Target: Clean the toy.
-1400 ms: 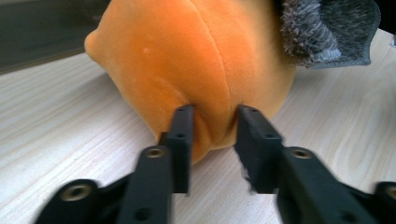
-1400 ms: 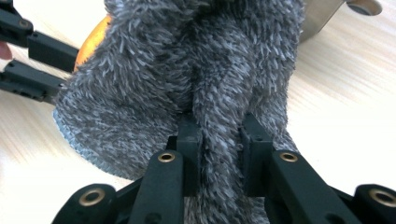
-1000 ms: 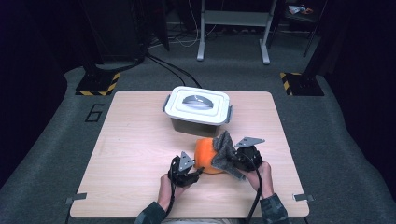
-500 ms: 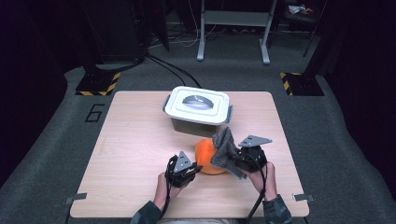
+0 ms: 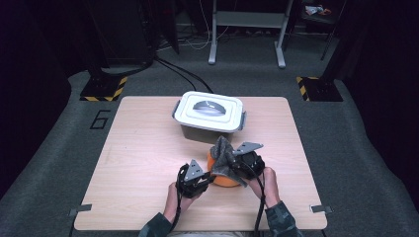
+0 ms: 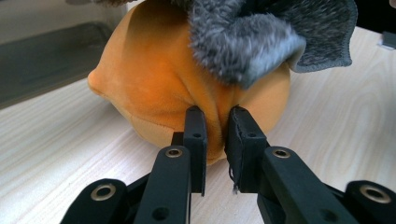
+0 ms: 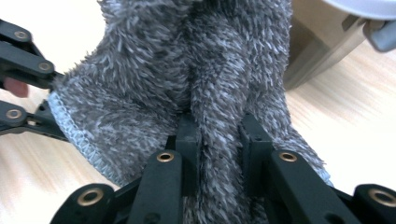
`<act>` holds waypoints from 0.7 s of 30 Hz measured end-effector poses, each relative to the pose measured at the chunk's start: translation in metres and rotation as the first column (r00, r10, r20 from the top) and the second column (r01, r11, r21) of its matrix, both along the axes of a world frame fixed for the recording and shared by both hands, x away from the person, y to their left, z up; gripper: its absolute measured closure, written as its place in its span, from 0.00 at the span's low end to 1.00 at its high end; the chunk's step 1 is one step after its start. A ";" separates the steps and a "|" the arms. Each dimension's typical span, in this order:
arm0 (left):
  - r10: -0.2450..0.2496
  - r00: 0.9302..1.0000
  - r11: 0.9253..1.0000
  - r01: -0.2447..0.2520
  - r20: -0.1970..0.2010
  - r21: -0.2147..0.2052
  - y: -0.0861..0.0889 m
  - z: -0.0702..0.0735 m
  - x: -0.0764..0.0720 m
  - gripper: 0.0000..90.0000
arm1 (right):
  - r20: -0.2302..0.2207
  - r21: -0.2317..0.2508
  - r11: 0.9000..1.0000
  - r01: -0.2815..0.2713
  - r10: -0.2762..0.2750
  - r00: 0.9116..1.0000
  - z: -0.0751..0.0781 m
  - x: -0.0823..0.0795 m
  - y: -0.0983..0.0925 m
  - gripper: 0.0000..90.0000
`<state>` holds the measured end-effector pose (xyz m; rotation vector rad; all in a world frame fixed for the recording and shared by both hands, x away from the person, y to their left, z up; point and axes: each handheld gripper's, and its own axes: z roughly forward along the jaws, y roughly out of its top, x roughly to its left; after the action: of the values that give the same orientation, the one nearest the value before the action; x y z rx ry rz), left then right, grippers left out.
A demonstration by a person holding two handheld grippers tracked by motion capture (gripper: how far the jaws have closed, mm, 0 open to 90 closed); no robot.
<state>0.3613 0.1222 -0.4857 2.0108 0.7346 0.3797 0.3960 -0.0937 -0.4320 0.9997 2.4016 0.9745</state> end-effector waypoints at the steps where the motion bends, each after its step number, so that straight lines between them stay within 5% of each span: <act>1: 0.000 1.000 1.000 0.000 -0.008 0.002 0.000 0.000 0.001 0.87 | -0.004 0.006 1.000 -0.007 0.007 1.000 -0.002 0.002 -0.002 0.83; 8: 0.020 0.999 1.000 -0.020 -0.030 -0.005 -0.001 0.001 0.002 0.87 | -0.012 0.023 1.000 -0.017 0.017 1.000 -0.004 0.004 -0.013 0.83; 21: 0.026 0.998 1.000 -0.026 -0.049 -0.014 0.000 0.000 0.003 0.87 | -0.068 0.039 0.997 0.067 -0.064 0.996 -0.022 0.005 -0.051 0.83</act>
<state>0.3646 0.1222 -0.4853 2.0041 0.7921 0.3408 0.4008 -0.1449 -0.4535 1.1353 2.3946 0.9861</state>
